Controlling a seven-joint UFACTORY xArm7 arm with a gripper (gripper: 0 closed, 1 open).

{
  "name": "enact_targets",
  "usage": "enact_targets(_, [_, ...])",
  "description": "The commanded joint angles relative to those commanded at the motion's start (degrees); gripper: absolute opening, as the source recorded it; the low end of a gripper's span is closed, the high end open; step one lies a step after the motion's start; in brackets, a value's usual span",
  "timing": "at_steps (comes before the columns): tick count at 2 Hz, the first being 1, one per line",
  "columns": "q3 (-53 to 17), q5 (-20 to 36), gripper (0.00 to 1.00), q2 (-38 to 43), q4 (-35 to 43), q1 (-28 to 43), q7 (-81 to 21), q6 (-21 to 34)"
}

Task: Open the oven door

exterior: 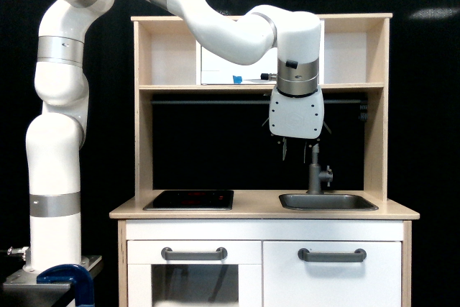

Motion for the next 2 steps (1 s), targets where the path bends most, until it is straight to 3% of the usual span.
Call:
enact_targets(1, [2.16,7.48,1.0,-1.67,0.99,-3.46,-4.19,6.31])
enact_targets(2, [2.97,10.23,1.0,-3.58,1.27,-5.08,-1.87,6.42])
